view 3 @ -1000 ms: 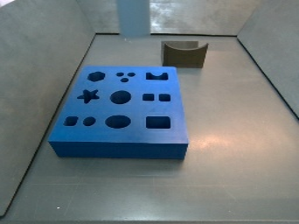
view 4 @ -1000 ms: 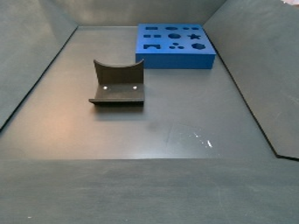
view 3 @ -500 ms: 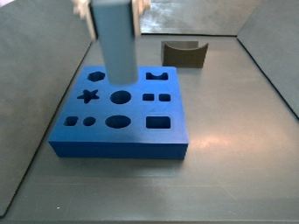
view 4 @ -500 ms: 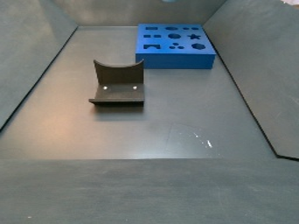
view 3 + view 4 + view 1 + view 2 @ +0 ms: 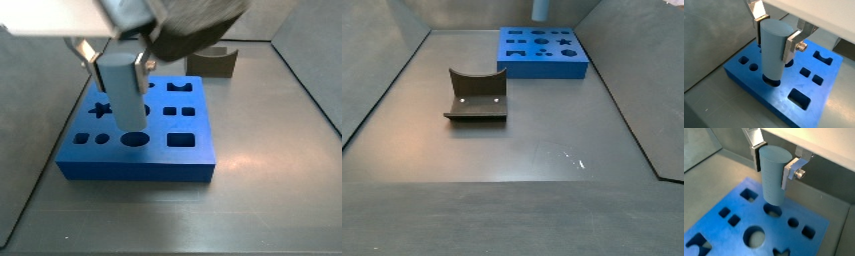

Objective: Insert the oval object.

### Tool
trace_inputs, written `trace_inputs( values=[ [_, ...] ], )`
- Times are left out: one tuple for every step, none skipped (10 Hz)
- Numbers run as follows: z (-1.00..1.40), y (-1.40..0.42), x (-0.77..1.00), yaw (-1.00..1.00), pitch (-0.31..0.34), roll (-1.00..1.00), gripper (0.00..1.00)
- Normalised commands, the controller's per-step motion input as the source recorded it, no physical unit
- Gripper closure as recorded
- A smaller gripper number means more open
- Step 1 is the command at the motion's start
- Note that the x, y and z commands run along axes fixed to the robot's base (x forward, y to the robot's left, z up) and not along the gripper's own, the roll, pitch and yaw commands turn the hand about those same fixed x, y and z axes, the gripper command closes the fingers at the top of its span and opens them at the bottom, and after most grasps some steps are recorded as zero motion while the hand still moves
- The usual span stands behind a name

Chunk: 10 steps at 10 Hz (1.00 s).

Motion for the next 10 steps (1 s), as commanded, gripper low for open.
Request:
trace_inputs(
  values=[
    [-0.58, 0.11, -0.01, -0.06, -0.127, 0.02, 1.00],
    [-0.51, 0.01, 0.00, -0.03, -0.091, 0.00, 1.00],
    [-0.52, 0.00, 0.11, -0.03, -0.061, -0.01, 1.00],
    [-0.51, 0.00, 0.09, -0.06, -0.053, -0.04, 1.00],
    [-0.45, 0.01, 0.00, -0.01, -0.067, 0.00, 1.00],
    [-0.46, 0.01, 0.00, 0.00, -0.067, 0.00, 1.00],
    [-0.51, 0.00, 0.00, 0.00, -0.099, -0.04, 1.00],
    [-0.54, 0.00, 0.00, 0.00, -0.087, -0.03, 1.00],
    [-0.50, 0.00, 0.00, 0.00, -0.074, 0.00, 1.00],
    [-0.47, 0.00, 0.00, 0.00, -0.071, 0.00, 1.00]
  ],
)
